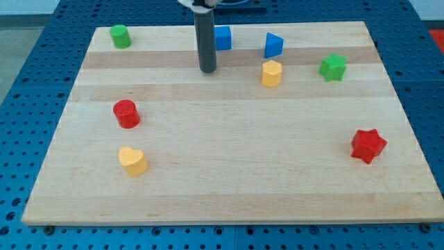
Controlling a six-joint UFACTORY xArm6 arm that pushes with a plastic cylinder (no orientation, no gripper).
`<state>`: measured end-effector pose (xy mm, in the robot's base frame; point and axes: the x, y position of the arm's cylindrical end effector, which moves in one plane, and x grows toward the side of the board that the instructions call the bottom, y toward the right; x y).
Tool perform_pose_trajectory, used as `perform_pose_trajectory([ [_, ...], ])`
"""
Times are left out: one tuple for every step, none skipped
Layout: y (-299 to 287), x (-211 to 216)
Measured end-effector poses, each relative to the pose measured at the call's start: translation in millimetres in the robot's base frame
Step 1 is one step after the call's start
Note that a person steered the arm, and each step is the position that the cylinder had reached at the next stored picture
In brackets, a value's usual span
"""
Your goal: Push the yellow heart to the center
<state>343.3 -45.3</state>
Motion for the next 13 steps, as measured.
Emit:
perform_pose_trajectory([
  [0.0, 48.6],
  [0.0, 94.8],
  [0.0, 146.9],
  [0.0, 180.0],
  [0.0, 180.0],
  [-11.7, 203.5],
  [-16.5, 213.6],
  [-33.0, 214.8],
  [-83.0, 220.9],
  [-85.5, 220.9],
  [-118.4, 228.9],
  [-119.7, 228.9],
  [-122.1, 221.6],
])
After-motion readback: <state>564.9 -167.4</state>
